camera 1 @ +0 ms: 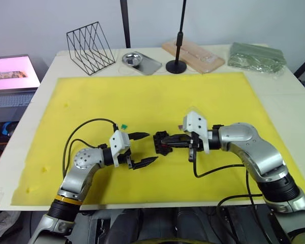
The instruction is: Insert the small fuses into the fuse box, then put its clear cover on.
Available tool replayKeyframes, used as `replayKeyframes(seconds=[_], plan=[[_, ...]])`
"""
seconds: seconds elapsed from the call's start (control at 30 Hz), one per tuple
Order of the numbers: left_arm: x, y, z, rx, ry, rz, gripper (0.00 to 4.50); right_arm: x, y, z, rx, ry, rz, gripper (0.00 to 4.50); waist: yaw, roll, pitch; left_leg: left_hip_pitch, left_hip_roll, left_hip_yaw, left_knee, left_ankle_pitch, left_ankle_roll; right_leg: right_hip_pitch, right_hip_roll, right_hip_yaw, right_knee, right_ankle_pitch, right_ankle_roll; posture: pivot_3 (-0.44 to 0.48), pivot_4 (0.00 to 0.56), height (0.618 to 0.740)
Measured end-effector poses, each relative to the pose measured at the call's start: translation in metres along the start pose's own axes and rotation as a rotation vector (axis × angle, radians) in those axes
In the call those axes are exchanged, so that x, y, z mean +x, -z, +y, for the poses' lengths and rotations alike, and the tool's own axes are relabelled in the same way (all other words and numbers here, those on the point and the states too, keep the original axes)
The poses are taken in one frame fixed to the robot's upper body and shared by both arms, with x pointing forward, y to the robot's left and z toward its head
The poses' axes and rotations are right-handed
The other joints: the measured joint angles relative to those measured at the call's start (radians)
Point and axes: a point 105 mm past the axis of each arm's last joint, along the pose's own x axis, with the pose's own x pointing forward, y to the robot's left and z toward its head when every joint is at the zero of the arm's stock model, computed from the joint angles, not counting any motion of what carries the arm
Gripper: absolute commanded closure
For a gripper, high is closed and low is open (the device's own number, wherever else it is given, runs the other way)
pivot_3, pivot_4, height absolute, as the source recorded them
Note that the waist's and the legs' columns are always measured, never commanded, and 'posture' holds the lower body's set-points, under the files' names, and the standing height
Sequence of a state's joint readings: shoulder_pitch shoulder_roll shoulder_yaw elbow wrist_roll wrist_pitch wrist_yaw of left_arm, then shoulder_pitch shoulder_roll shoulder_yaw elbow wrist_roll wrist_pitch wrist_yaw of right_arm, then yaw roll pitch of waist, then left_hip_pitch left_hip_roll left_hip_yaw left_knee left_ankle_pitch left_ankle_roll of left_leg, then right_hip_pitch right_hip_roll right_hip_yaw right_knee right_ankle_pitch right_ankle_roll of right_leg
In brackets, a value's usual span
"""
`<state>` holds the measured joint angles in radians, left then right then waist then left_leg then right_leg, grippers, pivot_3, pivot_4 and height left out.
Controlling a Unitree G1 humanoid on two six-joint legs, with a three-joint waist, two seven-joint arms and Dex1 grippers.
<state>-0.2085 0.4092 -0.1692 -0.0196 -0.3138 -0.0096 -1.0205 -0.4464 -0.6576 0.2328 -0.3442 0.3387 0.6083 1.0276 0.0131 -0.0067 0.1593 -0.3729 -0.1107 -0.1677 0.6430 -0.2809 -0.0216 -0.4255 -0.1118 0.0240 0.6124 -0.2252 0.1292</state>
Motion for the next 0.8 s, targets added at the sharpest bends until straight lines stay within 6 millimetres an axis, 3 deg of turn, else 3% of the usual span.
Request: replayKeyframes(seconds=[0.8], plan=[[-0.003, 0.004, 0.000, 0.016, -0.002, 0.001, 0.00, 0.004, 0.020, 0.002, -0.090, -0.003, 0.095, 4.44, 0.000, 0.000, 0.000, 0.001, 0.000, 0.000, 0.000, 0.000, 0.000, 0.001, 0.000, 0.000, 0.000, 0.000, 0.000, 0.000, 0.150, 0.740]])
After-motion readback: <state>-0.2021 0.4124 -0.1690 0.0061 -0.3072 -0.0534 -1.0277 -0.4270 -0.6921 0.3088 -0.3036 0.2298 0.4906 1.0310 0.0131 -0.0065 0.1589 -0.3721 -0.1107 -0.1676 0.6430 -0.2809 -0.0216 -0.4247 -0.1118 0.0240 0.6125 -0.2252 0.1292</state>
